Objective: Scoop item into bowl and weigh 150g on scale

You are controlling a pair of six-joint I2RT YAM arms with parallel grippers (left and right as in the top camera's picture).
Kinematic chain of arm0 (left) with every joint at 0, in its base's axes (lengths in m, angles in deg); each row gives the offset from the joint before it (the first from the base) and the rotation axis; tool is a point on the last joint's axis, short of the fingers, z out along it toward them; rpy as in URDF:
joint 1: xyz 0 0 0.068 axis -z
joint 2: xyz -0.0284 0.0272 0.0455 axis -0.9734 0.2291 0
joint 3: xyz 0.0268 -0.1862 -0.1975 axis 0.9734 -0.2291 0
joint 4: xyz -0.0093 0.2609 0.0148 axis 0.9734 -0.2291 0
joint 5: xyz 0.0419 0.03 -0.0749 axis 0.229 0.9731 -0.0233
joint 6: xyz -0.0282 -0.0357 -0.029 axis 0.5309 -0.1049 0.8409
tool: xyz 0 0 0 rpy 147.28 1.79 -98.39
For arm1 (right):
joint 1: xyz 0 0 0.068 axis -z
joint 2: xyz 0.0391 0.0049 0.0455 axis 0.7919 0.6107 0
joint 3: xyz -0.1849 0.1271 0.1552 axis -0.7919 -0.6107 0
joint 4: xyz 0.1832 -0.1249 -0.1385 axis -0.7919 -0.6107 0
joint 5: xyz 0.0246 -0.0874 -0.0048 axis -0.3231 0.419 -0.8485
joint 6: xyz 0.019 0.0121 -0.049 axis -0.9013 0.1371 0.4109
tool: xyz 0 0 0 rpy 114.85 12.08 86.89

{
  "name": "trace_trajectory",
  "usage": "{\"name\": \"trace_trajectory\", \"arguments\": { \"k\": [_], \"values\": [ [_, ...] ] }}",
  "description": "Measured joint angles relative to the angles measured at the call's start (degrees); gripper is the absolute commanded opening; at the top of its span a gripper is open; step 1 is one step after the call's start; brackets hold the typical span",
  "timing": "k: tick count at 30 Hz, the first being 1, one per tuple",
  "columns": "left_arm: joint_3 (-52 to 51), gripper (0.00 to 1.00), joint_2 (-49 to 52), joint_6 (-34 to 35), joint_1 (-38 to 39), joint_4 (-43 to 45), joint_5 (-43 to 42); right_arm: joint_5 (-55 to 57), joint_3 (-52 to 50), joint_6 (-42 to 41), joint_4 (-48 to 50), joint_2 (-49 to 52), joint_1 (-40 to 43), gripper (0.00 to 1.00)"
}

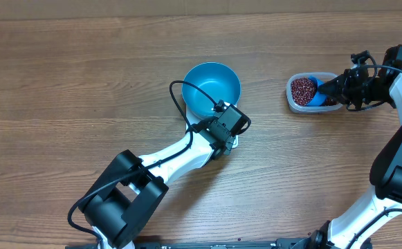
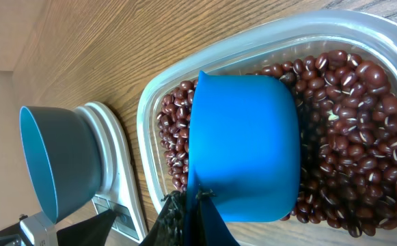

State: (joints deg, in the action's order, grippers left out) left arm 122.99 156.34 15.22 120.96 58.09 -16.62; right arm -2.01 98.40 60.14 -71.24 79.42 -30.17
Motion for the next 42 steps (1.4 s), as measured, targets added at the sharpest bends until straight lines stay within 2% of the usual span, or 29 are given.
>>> {"name": "trace_trajectory", "arguments": {
  "k": [6, 15, 19, 23, 26, 34, 39, 40, 41, 42],
  "values": [
    [1.0, 0.04, -2.3, 0.0, -0.1, -3.3, -0.5, 0.0, 0.0, 0.0, 0.1, 0.0, 0.0, 0.04],
    [3.5, 0.04, -16.7, 0.0, -0.2, -7.7, -1.6, 0.0, 0.0, 0.0, 0.2, 0.0, 0.0, 0.04],
    [3.6, 0.04, -20.0, 0.1, -1.1, -11.8, -1.8, 0.0, 0.0, -0.1, 0.2, 0.0, 0.0, 0.04],
    [3.7, 0.04, -20.4, 1.9, -3.1, -18.1, -3.5, 0.0, 0.0, -0.1, 0.2, 0.0, 0.0, 0.04],
    [3.7, 0.04, -20.4, 3.6, -5.4, -22.2, -8.5, 0.0, 0.0, -0.1, 0.1, 0.0, 0.0, 0.04],
    [3.7, 0.04, -19.5, 4.6, -6.1, -22.4, -11.6, 0.0, 0.0, -0.2, 0.0, 0.0, 0.0, 0.04],
    [3.7, 0.05, -14.2, 4.6, -6.1, -22.1, -11.8, 0.0, 0.0, -0.2, 0.2, 0.0, 0.0, 0.04],
    [3.7, 0.23, -12.7, 4.6, -6.1, -21.9, -11.9, 0.1, 0.0, -0.2, 0.3, 0.0, 0.0, 0.04],
    [3.7, 0.49, -11.2, 4.6, -6.1, -21.5, -12.0, 0.0, 0.0, -0.2, 0.4, 0.0, 0.0, 0.04],
    [3.7, 0.53, -10.5, 4.6, -6.1, -21.4, -12.1, 0.0, 0.0, -0.2, 0.4, 0.0, 0.0, 0.04]
  ]
}}
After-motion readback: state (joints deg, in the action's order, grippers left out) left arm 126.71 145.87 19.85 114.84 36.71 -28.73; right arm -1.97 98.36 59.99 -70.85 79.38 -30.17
